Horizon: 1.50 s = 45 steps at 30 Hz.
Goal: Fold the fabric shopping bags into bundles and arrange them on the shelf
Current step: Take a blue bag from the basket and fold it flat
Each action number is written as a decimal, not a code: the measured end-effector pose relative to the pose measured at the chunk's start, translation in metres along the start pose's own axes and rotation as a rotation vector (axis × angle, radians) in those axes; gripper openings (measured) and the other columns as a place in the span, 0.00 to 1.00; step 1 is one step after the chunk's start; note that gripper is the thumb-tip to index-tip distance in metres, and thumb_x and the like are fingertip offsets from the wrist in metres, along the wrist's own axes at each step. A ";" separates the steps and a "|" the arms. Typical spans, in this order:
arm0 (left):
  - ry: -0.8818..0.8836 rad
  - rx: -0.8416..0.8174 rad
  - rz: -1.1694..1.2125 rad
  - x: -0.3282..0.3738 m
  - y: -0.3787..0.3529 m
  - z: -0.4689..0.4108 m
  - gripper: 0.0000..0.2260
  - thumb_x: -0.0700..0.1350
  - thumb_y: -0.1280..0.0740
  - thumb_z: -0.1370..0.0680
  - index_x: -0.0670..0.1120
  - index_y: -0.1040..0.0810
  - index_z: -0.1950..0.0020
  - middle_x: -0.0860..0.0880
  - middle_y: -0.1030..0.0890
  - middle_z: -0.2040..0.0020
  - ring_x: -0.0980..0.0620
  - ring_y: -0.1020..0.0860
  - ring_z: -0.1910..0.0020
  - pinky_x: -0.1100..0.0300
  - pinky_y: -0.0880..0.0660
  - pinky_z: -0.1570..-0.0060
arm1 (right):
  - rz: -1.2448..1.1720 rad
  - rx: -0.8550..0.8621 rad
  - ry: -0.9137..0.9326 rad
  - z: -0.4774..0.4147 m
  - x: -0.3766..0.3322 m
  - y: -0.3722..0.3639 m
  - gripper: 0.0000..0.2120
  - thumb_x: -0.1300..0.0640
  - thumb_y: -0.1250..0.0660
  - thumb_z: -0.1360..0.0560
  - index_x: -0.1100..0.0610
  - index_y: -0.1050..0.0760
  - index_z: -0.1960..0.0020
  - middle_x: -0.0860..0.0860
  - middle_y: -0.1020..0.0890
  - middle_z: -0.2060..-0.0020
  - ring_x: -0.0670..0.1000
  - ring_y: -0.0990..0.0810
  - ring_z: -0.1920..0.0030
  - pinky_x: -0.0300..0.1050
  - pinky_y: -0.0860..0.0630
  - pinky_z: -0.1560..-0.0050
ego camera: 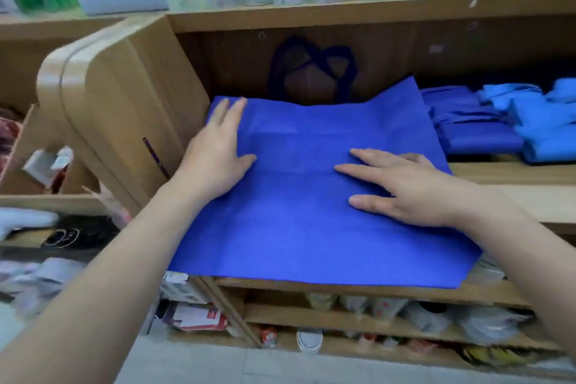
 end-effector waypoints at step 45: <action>-0.432 -0.282 -0.379 -0.041 -0.024 0.086 0.35 0.69 0.45 0.23 0.53 0.42 0.21 0.51 0.39 0.22 0.49 0.39 0.24 0.46 0.39 0.29 | -0.184 0.433 -0.065 0.067 0.043 -0.021 0.27 0.31 0.46 0.26 0.38 0.31 0.30 0.32 0.33 0.30 0.38 0.38 0.26 0.54 0.34 0.36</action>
Point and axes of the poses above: each hand's wrist, its own z-axis away from the middle knuckle, its own y-axis out of the back of the hand, x = y × z, the point moved 7 cm from there along -z, towards the middle knuckle
